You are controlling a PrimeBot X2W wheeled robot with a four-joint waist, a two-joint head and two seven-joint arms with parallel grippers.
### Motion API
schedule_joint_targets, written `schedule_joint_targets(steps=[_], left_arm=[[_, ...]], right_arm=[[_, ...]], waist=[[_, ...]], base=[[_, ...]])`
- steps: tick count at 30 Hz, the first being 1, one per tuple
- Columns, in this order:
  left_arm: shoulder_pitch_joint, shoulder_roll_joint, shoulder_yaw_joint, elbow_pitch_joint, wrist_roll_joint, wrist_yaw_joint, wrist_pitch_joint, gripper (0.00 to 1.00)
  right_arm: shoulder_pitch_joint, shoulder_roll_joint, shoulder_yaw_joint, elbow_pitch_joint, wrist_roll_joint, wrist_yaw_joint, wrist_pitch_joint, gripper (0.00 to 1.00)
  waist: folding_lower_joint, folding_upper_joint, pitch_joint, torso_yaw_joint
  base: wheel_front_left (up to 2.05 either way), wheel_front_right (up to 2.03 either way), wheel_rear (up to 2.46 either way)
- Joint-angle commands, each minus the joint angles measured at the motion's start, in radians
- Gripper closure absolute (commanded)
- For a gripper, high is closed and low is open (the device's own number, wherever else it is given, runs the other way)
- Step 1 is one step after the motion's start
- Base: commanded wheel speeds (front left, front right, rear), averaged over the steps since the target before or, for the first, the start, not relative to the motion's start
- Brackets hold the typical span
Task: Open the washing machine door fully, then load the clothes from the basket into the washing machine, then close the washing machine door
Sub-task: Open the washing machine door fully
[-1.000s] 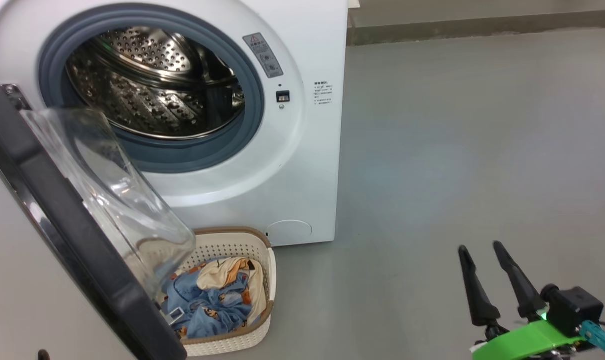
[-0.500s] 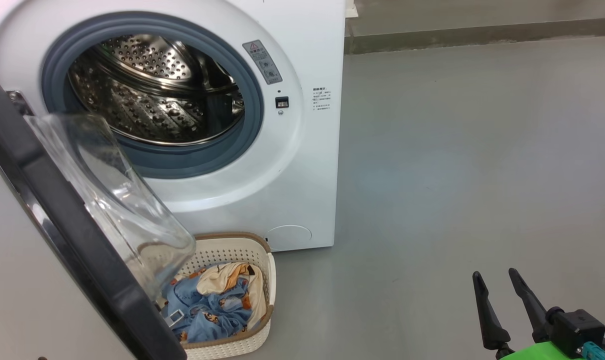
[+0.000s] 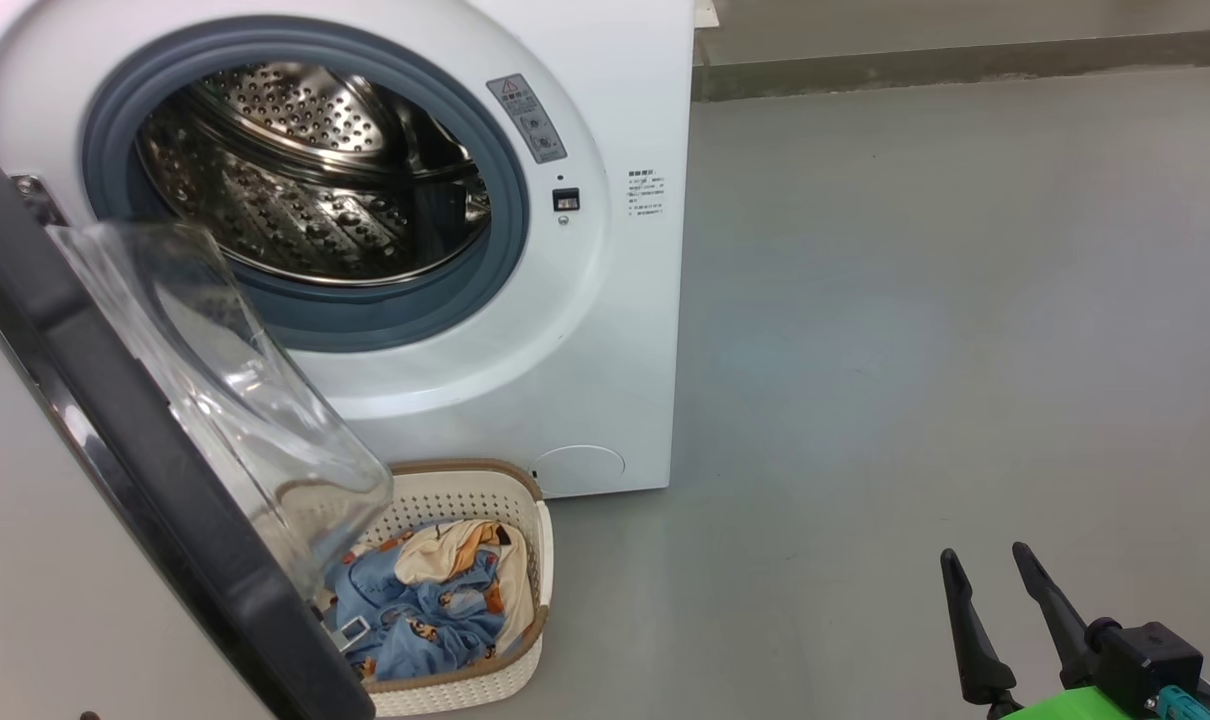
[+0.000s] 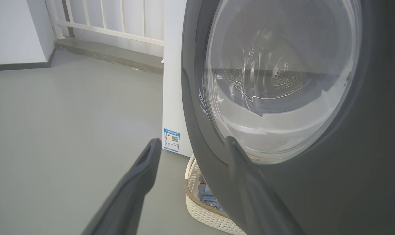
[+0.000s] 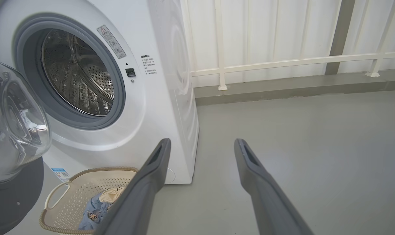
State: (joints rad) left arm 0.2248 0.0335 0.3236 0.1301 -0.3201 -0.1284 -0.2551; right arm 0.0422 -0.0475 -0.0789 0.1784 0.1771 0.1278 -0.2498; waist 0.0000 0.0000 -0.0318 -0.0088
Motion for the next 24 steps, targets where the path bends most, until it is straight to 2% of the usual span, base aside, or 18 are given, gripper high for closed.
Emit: schedule_joint_targets(steps=[1, 10, 11, 12, 24], left_arm=[[-0.025, 0.018, 0.027, -0.026, 0.011, -0.002, -0.007, 0.0], [-0.023, 0.018, 0.016, -0.028, 0.013, -0.002, -0.007, 0.0], [-0.021, 0.02, 0.001, -0.023, 0.007, -0.002, -0.007, 0.54], [-0.019, 0.025, -0.016, -0.02, 0.0, -0.002, -0.007, 1.0], [-0.023, 0.028, 0.0, -0.008, -0.011, -0.002, -0.007, 1.0]], right_arm=[[-0.022, -0.005, 0.023, -0.02, -0.009, 0.003, -0.012, 0.0], [-0.025, -0.004, 0.027, -0.02, -0.01, 0.003, -0.012, 0.0], [-0.026, -0.004, 0.028, -0.019, -0.01, 0.003, -0.012, 0.0], [-0.026, -0.003, 0.028, -0.018, -0.011, 0.003, -0.012, 0.0], [-0.024, -0.003, 0.029, -0.017, -0.01, 0.003, -0.012, 0.0]], waist=[[0.0, 0.0, 0.0, 0.001], [0.0, 0.0, 0.003, 0.002], [0.0, 0.0, 0.003, 0.002], [0.0, 0.0, 0.003, 0.002], [0.0, 0.0, 0.006, 0.003]], base=[[0.0, 0.0, 0.0], [0.0, 0.0, 0.0], [0.0, 0.0, 0.0], [0.0, 0.0, 0.0], [0.0, 0.0, 0.0]])
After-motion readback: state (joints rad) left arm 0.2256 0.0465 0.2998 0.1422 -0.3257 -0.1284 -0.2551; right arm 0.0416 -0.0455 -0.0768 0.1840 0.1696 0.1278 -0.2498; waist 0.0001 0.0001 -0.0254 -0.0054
